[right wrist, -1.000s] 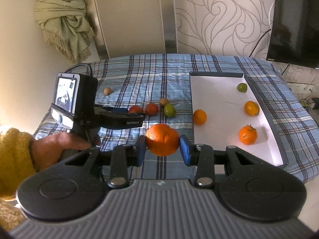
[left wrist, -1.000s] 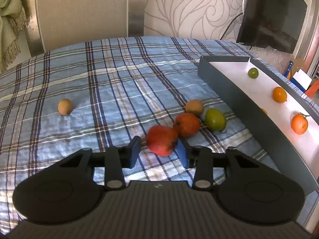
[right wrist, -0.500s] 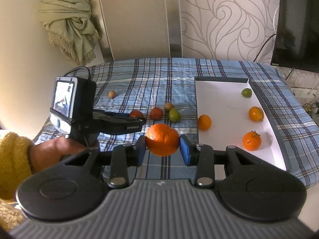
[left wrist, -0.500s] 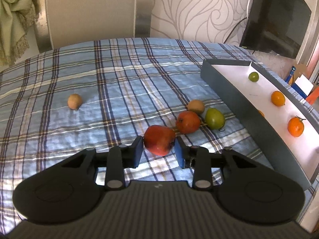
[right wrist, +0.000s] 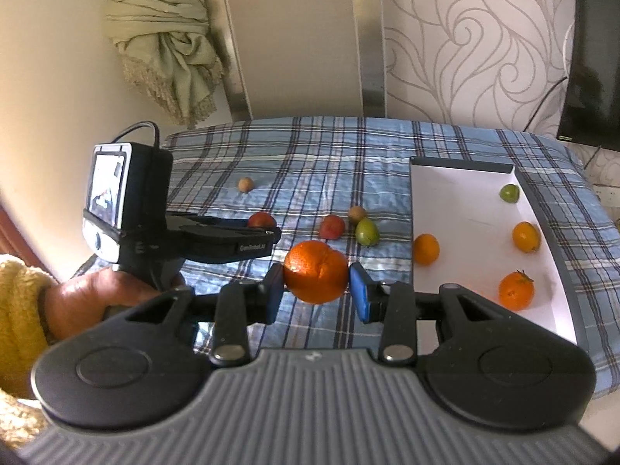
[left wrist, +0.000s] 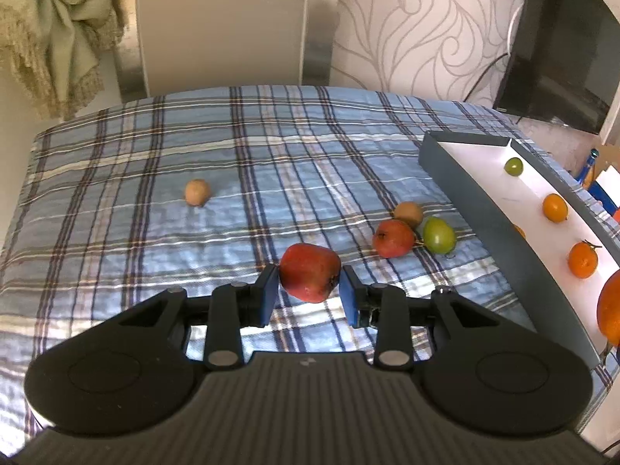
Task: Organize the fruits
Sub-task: 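Carry the red apple in the left tool and tangerine in the right tool to the box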
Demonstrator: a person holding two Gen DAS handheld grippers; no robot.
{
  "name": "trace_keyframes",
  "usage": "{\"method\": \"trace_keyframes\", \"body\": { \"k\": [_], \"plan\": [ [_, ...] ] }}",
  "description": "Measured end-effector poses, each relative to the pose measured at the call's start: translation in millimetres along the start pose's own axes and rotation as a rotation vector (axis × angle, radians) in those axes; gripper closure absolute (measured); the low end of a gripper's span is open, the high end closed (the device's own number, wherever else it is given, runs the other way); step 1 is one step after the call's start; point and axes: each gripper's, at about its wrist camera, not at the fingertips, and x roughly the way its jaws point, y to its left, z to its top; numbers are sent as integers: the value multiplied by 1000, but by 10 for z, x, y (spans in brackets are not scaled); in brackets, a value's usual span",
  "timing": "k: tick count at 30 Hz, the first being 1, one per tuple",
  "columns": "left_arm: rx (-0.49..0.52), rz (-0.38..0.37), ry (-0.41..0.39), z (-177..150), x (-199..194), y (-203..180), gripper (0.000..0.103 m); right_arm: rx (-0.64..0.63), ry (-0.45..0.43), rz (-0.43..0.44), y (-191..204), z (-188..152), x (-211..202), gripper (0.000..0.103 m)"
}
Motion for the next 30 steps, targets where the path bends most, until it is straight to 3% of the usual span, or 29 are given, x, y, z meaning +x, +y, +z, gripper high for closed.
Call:
{"method": "trace_keyframes", "body": {
  "k": [30],
  "plan": [
    [-61,151,-19,-175,-450,4,64,-47,-5,145,-128,-30,-47,64]
  ]
}}
